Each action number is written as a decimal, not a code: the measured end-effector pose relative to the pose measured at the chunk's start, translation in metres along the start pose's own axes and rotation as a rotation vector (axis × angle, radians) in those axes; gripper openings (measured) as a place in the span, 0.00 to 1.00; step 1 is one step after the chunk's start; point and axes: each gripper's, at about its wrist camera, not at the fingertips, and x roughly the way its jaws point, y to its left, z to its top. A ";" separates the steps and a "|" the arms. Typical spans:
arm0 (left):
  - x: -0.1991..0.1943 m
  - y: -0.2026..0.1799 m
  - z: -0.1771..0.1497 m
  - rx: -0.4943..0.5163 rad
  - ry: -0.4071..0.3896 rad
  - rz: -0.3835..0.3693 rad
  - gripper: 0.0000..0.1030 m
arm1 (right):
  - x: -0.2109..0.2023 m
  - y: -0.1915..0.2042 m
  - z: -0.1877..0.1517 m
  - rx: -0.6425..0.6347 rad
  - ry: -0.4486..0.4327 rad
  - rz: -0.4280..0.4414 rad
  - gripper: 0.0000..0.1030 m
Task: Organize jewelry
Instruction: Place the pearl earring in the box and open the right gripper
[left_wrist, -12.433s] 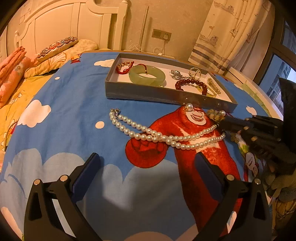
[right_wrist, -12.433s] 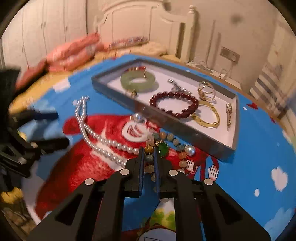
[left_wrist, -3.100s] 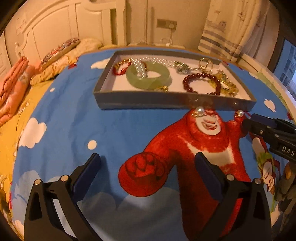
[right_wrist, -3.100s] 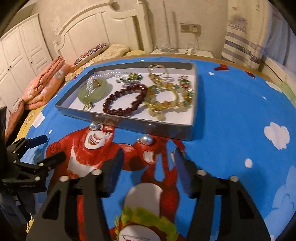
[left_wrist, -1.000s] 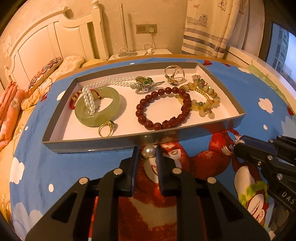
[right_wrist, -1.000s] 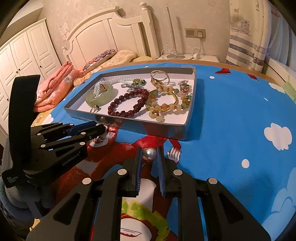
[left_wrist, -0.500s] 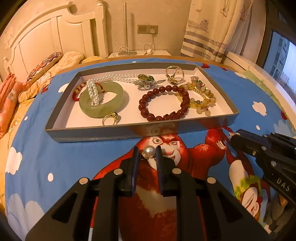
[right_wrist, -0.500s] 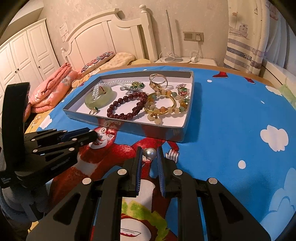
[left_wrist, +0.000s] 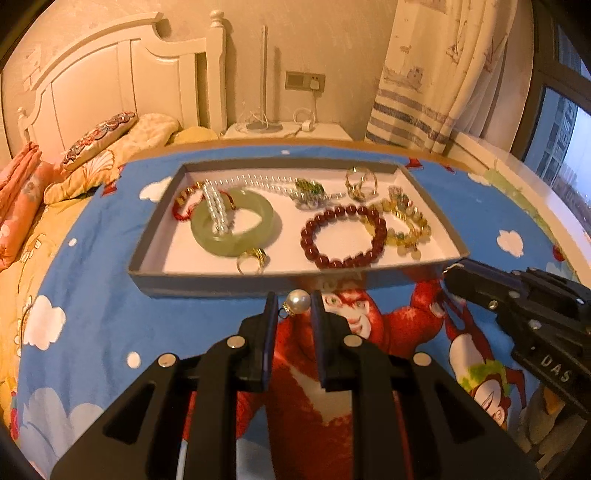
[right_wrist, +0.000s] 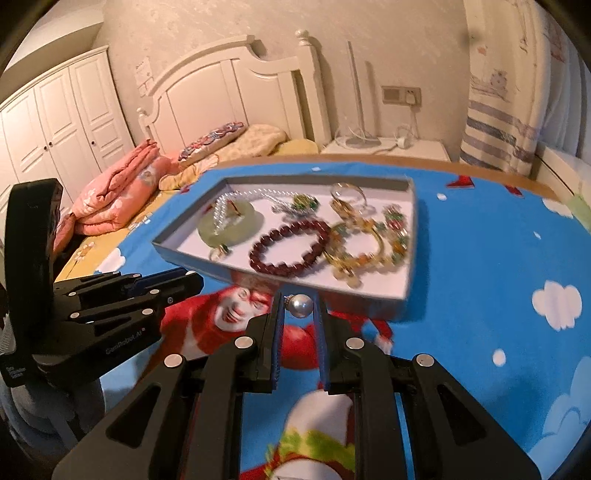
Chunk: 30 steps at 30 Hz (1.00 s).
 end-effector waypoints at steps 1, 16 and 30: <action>-0.001 0.002 0.003 -0.002 -0.010 -0.001 0.17 | 0.003 0.003 0.003 -0.010 -0.001 -0.001 0.17; 0.038 0.034 0.050 -0.080 -0.031 -0.001 0.17 | 0.065 0.025 0.040 -0.030 -0.007 -0.003 0.17; 0.007 0.053 0.041 -0.162 -0.216 0.148 0.98 | 0.047 0.002 0.036 0.077 -0.062 -0.060 0.56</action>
